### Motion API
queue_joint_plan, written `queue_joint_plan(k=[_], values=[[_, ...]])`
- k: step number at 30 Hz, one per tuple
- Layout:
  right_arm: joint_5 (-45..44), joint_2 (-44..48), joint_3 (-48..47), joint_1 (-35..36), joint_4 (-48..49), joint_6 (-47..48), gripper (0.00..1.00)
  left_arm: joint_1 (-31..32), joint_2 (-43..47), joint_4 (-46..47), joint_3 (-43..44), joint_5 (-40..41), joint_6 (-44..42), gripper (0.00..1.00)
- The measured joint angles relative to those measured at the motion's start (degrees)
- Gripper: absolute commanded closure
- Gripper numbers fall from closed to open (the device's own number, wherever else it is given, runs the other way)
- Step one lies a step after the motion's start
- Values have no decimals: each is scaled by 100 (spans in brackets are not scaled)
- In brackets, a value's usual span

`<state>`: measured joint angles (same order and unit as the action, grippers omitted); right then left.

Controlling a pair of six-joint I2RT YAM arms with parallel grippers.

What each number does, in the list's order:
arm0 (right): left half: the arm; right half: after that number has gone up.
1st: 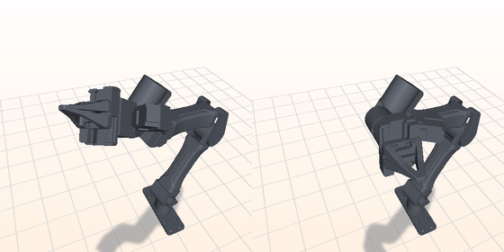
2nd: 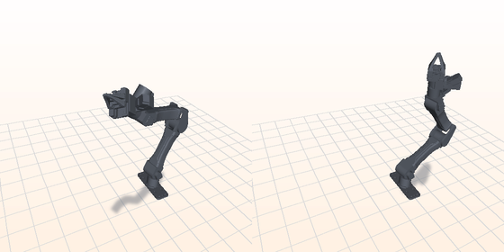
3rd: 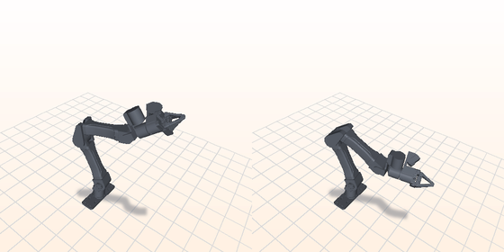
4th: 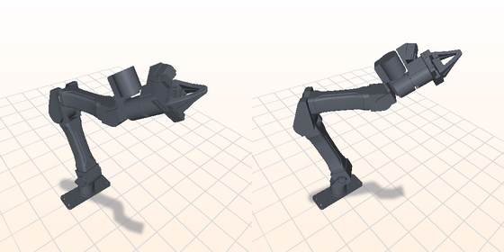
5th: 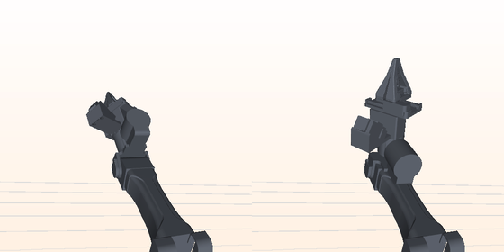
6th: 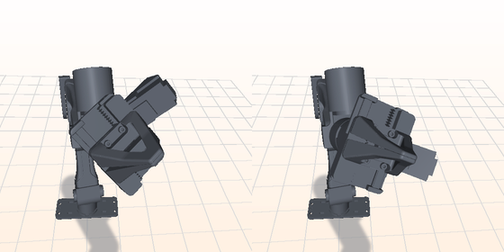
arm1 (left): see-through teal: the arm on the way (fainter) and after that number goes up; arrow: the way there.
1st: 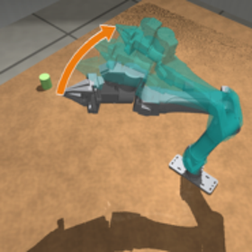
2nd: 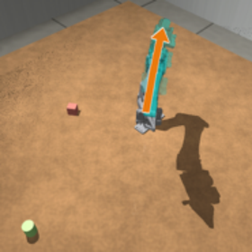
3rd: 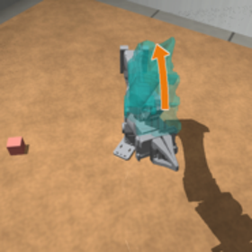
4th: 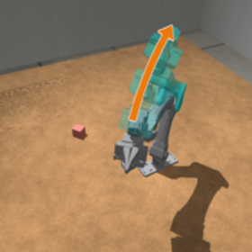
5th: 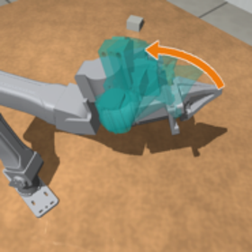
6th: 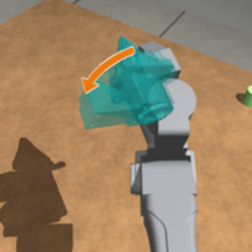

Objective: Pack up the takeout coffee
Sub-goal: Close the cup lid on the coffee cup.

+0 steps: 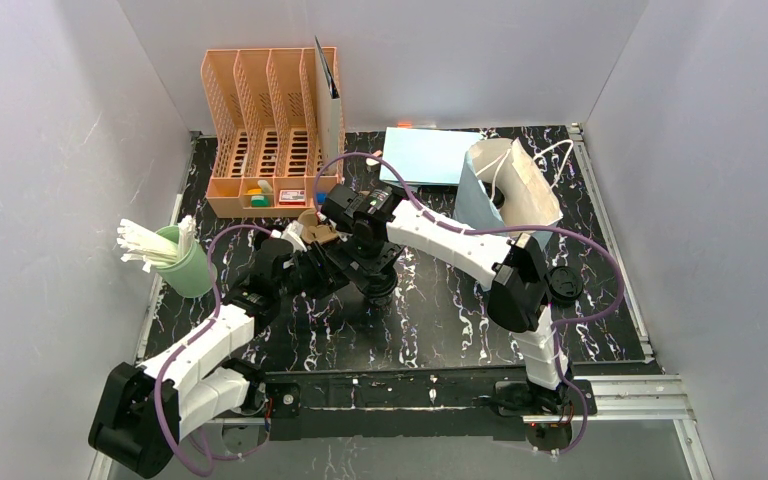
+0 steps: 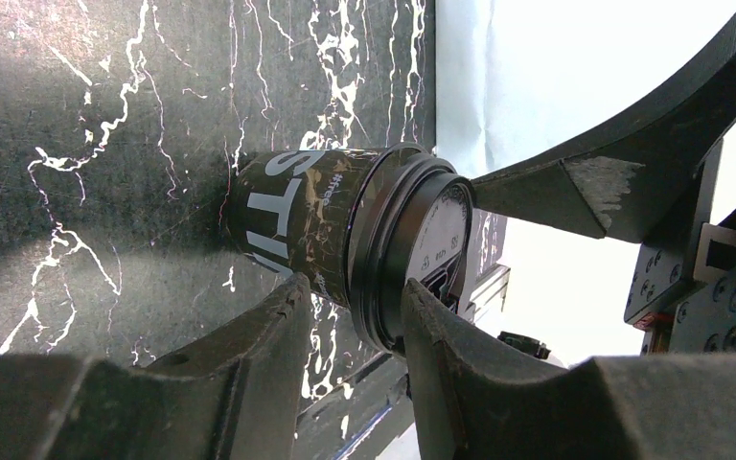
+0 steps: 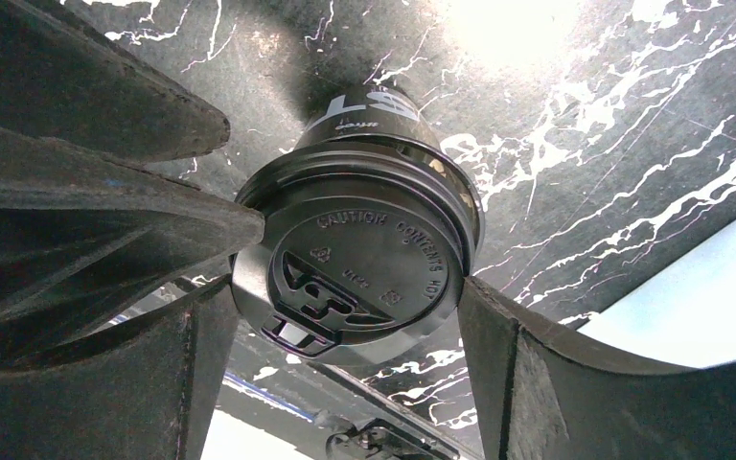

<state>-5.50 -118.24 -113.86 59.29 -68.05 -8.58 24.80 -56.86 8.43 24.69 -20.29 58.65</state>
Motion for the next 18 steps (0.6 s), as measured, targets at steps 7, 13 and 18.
queue_joint_plan(k=[7, 13, 18], values=[[-153, 0, 9, 0, 0, 2, 10, 0, 22, -35, 0, 17, -24, 61], [-216, 2, 131, -2, 28, 2, 10, 0, 20, -39, 0, 17, -37, 61], [-227, 2, 262, -2, 57, 4, 10, 0, 13, -9, 0, -11, -31, 60]])
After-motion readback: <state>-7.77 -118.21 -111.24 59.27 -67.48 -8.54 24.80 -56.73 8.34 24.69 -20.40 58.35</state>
